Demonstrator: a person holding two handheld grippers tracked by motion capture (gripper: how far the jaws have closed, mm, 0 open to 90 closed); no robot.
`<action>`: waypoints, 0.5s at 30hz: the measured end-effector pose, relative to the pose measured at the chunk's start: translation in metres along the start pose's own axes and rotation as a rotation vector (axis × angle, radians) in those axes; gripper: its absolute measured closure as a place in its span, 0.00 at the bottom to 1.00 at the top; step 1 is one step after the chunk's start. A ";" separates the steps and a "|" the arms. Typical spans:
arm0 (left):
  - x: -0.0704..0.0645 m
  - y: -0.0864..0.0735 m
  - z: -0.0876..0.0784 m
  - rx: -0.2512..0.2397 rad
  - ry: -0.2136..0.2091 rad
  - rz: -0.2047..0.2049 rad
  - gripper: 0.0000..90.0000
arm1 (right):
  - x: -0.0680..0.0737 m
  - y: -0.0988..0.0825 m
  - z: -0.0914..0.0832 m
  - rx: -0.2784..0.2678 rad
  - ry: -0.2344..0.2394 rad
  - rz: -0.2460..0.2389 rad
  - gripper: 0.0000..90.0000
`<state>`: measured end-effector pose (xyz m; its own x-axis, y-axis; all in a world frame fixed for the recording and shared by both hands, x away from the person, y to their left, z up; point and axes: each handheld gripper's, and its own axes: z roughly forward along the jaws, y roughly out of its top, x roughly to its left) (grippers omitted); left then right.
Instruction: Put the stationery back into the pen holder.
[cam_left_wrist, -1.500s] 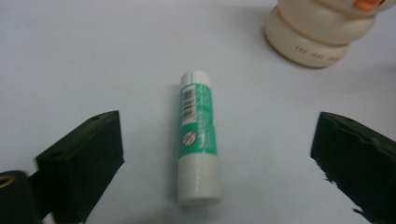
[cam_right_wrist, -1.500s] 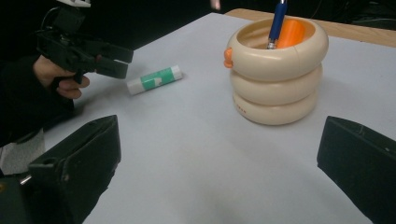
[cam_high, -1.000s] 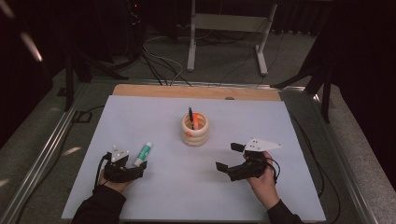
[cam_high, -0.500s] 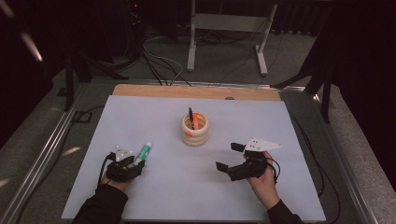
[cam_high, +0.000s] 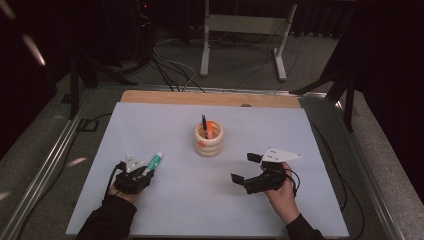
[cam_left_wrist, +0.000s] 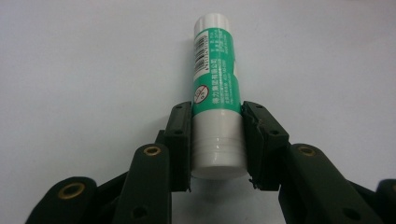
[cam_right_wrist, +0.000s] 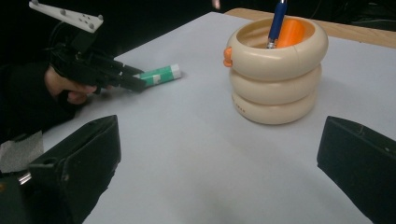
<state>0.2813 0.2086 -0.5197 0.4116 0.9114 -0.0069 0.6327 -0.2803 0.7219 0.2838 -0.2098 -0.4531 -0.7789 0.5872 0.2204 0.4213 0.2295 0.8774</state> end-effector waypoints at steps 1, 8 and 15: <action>0.000 0.000 0.000 0.000 0.000 0.000 0.74 | 0.000 0.000 0.000 0.000 0.000 0.000 0.00; 0.003 0.009 -0.014 -0.033 -0.045 0.025 0.74 | 0.000 0.000 -0.001 -0.003 -0.001 0.002 0.00; -0.003 0.012 -0.017 -0.012 -0.108 0.065 0.74 | 0.000 0.000 -0.001 -0.005 0.000 0.004 0.00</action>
<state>0.2763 0.2076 -0.4989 0.5199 0.8535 -0.0337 0.5950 -0.3335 0.7313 0.2834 -0.2098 -0.4524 -0.7770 0.5881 0.2244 0.4223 0.2227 0.8787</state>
